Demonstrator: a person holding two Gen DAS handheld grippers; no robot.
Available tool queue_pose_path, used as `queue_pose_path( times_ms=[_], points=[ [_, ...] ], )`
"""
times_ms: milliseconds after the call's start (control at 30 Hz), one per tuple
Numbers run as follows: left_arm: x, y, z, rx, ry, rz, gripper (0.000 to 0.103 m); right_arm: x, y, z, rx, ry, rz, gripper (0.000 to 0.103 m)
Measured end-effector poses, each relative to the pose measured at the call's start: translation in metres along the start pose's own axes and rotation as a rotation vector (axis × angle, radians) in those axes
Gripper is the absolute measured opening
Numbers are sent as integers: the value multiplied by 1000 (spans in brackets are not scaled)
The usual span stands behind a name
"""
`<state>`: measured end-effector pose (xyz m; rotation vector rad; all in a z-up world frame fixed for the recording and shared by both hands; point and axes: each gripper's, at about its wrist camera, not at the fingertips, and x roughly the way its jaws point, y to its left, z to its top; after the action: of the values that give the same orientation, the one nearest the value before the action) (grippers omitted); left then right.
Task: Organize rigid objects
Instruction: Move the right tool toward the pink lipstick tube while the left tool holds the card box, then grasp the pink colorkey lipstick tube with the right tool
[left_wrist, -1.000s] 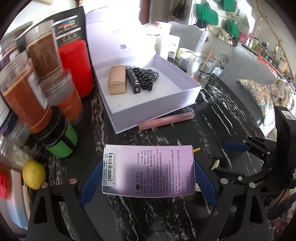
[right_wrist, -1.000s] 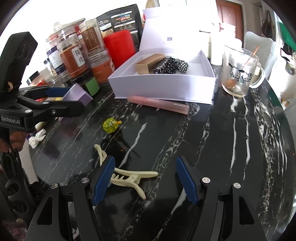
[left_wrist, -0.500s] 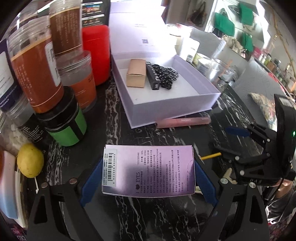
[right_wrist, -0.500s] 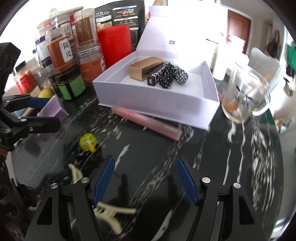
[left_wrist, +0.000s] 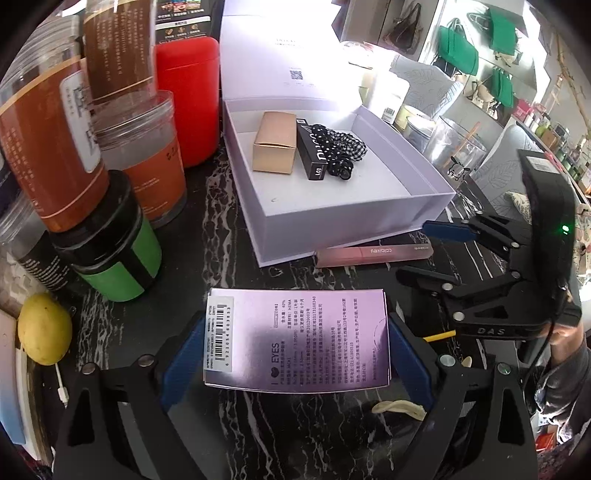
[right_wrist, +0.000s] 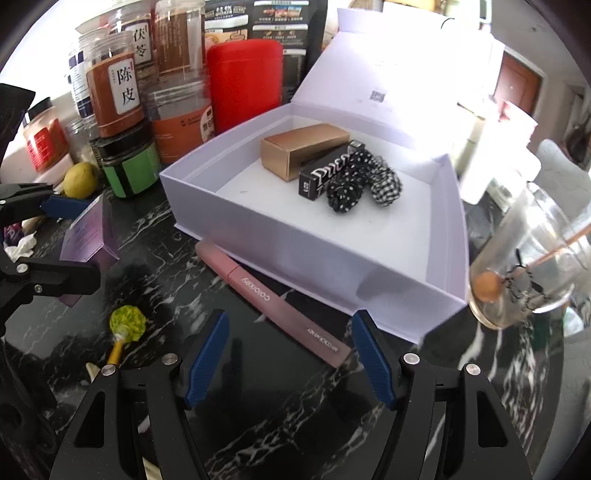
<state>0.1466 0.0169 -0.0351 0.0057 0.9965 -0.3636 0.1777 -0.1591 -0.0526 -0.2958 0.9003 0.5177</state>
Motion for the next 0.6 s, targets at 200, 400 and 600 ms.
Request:
queue_pose_path(
  times_ms=[200, 400, 600],
  points=[
    [6, -2, 0, -5, 13, 3, 93, 12, -4, -3, 0, 38, 6, 47],
    [5, -5, -4, 3, 25, 6, 93, 2, 10, -13, -65, 43, 13, 30],
    [3, -8, -12, 1, 38, -20, 93, -10, 19, -27, -66, 53, 39, 21]
  ],
)
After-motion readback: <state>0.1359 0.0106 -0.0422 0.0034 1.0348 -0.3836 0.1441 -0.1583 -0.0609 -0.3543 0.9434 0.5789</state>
